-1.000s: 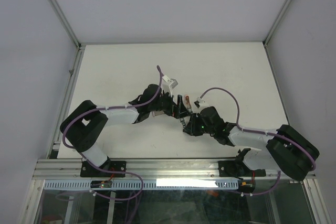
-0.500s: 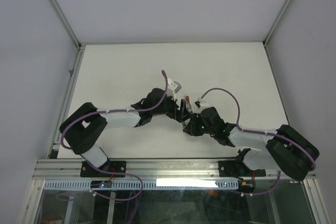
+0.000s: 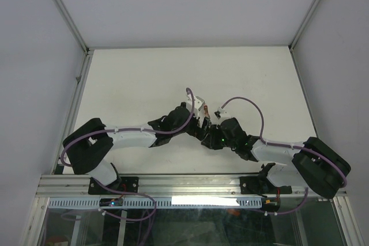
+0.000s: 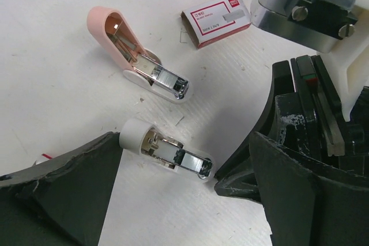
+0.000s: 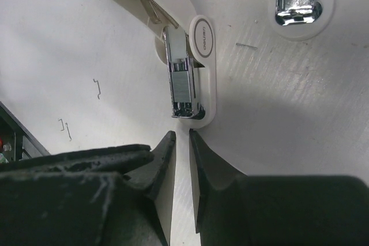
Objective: Load the staples into the stapler
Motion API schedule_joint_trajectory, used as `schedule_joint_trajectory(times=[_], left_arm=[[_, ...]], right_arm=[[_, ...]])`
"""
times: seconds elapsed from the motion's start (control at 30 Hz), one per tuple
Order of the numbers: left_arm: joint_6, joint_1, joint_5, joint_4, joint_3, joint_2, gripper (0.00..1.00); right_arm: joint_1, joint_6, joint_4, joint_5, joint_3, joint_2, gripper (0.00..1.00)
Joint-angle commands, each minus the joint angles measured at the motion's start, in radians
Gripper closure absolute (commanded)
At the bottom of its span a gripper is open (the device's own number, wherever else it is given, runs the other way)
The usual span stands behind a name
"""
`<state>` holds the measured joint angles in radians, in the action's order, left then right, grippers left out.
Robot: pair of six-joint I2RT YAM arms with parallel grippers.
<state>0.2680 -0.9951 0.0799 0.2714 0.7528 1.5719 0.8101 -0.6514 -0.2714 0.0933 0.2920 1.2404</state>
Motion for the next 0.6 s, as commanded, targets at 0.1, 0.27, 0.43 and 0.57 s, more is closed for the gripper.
schedule_joint_trajectory(times=[0.1,0.27,0.43,0.57], left_arm=[[-0.024,-0.137,-0.007,0.052,-0.01,-0.058,0.1],[-0.032,-0.158,0.072,0.043,-0.017,-0.068,0.25],[-0.039,-0.163,0.08,0.043,-0.026,-0.082,0.36],[-0.041,-0.164,0.031,0.051,-0.032,-0.085,0.37]], right_arm=[[0.002,0.004,-0.011,-0.072,-0.01,0.027,0.81],[0.003,0.004,-0.01,-0.071,-0.011,0.027,0.82],[0.003,0.003,-0.006,-0.072,-0.011,0.023,0.82],[0.003,0.004,-0.007,-0.072,-0.011,0.022,0.82]])
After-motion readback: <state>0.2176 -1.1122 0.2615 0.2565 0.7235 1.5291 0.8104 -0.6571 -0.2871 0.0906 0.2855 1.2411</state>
